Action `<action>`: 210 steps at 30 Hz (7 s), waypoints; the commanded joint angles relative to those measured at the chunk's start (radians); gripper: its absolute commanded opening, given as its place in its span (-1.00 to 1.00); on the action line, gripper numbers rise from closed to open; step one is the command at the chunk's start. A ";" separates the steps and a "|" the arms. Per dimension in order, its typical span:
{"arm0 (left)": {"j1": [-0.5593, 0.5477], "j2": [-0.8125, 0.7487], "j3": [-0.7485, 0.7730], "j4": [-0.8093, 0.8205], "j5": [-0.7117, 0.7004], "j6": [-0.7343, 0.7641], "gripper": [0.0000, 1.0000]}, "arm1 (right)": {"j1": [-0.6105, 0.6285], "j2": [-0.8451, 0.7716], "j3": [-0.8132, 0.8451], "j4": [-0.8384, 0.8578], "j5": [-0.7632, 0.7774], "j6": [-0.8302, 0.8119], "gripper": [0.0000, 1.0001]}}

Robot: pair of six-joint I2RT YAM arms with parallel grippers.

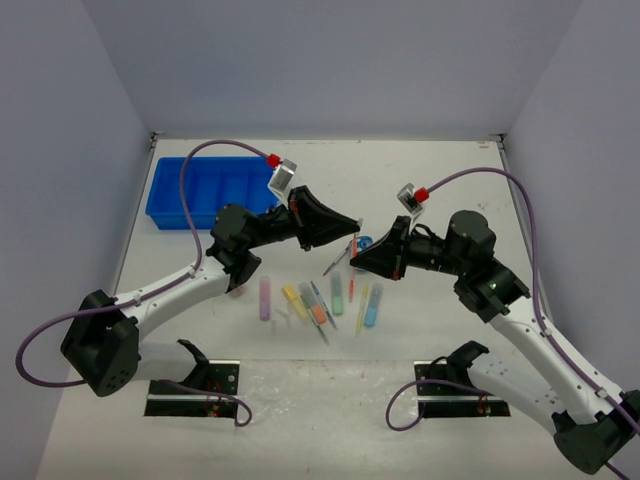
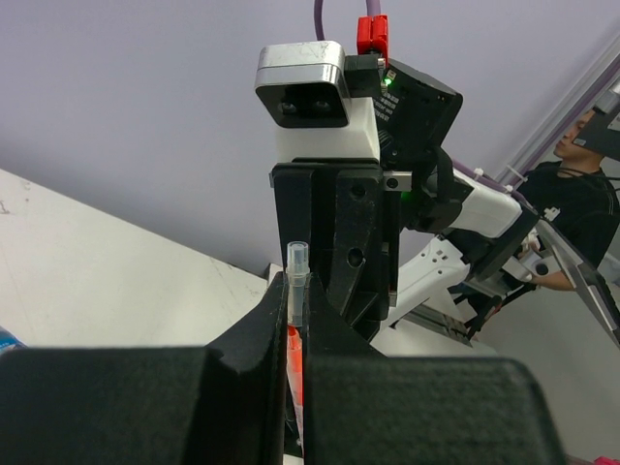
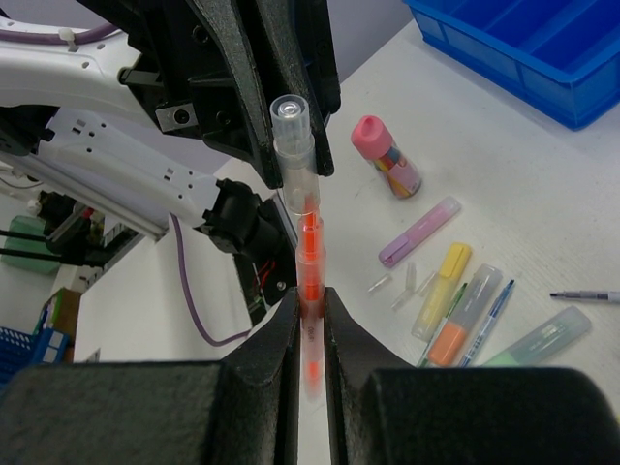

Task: Sort the stationery into containers
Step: Close the pen cap on the pen, then place the pen in the storage box.

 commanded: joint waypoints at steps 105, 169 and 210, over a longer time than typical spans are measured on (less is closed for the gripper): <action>-0.013 0.002 -0.031 0.063 0.016 0.018 -0.49 | 0.000 0.014 0.138 0.112 0.141 -0.055 -1.00; -0.014 -0.119 0.200 -0.449 -0.207 0.297 -0.73 | 0.032 0.161 0.155 0.134 -0.066 -0.120 -1.00; -0.045 -0.206 0.250 -0.687 -0.423 0.332 -1.00 | -0.034 0.351 0.337 0.206 -0.087 -0.151 -0.44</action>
